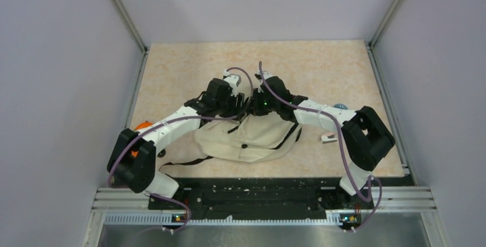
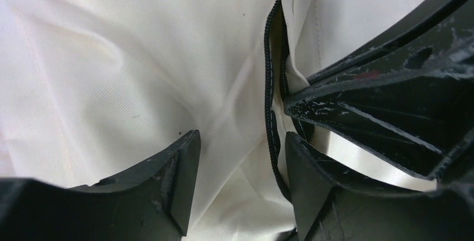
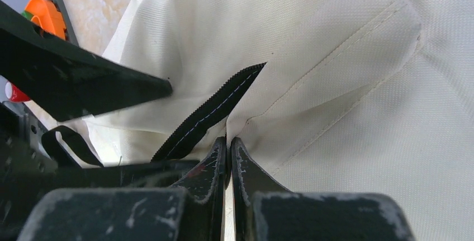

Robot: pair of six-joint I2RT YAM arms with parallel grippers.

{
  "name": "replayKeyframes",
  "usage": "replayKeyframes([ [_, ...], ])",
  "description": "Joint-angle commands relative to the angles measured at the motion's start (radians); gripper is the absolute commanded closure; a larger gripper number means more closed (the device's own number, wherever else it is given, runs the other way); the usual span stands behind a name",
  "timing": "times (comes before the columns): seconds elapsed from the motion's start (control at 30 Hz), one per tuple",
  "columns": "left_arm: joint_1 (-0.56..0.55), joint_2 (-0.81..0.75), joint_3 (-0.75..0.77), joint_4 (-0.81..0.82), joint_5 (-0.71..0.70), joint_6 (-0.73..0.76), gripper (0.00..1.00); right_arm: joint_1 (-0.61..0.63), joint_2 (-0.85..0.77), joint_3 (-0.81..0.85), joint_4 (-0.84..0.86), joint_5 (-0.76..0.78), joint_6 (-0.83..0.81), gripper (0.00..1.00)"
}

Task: Pack the student bag
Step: Adjust the student bag at the center of the board.

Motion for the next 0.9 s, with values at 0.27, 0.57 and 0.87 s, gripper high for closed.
replayKeyframes([
  [0.27,-0.037,-0.085,0.053,-0.034,-0.422,-0.073,1.0,0.004,-0.112,-0.082,-0.088,0.222,-0.013,1.0],
  [0.57,-0.036,-0.237,0.038,-0.083,-0.599,-0.072,1.0,-0.03,-0.143,-0.198,-0.105,0.299,0.009,1.0],
  [0.87,-0.035,-0.213,0.057,-0.082,-0.396,-0.041,1.0,-0.036,-0.196,-0.069,-0.195,0.222,-0.079,0.67],
])
